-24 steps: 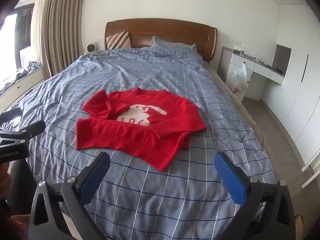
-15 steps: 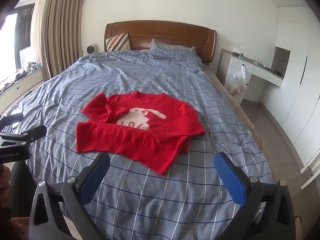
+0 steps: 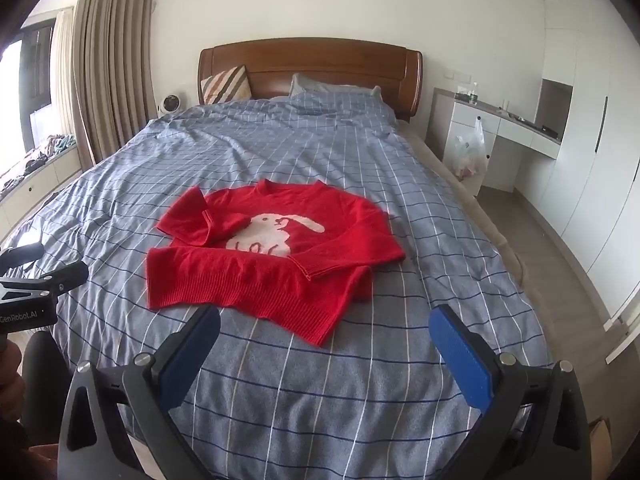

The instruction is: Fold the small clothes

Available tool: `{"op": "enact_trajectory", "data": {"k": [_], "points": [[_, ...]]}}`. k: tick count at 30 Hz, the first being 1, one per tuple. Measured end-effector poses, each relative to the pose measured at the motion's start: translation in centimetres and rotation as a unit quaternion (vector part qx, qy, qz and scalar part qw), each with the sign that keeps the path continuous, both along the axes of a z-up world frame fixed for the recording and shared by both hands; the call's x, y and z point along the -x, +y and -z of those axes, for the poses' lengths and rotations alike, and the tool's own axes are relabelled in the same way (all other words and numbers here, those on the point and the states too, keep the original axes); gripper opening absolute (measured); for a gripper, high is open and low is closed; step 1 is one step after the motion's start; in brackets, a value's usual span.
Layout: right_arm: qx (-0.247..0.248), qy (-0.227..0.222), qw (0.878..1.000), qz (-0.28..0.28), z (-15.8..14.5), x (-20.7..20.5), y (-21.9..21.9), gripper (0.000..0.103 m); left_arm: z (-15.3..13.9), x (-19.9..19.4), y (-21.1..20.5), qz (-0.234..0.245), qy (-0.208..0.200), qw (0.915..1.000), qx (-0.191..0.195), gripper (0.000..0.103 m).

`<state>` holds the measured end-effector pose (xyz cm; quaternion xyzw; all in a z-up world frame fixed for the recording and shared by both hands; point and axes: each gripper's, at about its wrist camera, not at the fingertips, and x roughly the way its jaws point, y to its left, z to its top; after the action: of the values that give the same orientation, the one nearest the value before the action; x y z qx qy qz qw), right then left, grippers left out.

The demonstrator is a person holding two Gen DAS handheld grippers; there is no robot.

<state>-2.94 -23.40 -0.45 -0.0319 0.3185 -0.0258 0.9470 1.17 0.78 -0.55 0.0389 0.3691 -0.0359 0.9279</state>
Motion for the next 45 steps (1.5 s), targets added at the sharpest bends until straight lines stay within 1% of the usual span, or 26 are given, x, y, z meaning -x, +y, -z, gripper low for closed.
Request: {"op": "enact_trajectory", "data": {"k": [7, 11, 14, 17, 26, 41, 45], "points": [[0.003, 0.01, 1.0, -0.007, 0.5, -0.2, 0.6, 0.103, 0.3, 0.2, -0.1, -0.004, -0.001, 0.9999, -0.013, 0.103], [0.002, 0.017, 1.0, 0.002, 0.7, -0.3, 0.3, 0.103, 0.7, 0.0, 0.2, -0.008, 0.011, 0.9998, -0.014, 0.103], [0.002, 0.014, 1.0, 0.008, 0.4, -0.1, 0.3, 0.103, 1.0, -0.2, 0.5, -0.015, 0.017, 0.9997, -0.012, 0.103], [0.004, 0.01, 1.0, 0.011, 0.2, 0.0, 0.1, 0.103, 1.1, -0.3, 0.3, -0.019, 0.018, 0.9995, -0.019, 0.103], [0.0, 0.015, 1.0, 0.014, 0.7, -0.2, 0.0, 0.103, 1.0, -0.1, -0.3, -0.012, 0.014, 0.9995, -0.025, 0.103], [0.004, 0.015, 1.0, 0.01, 0.7, 0.0, 0.5, 0.103, 1.1, -0.2, 0.1, -0.014, 0.015, 0.9996, -0.021, 0.103], [0.003, 0.011, 1.0, 0.009, 1.1, -0.2, 0.2, 0.103, 2.1, -0.9, 1.0, -0.007, 0.016, 0.9997, -0.016, 0.103]]}}
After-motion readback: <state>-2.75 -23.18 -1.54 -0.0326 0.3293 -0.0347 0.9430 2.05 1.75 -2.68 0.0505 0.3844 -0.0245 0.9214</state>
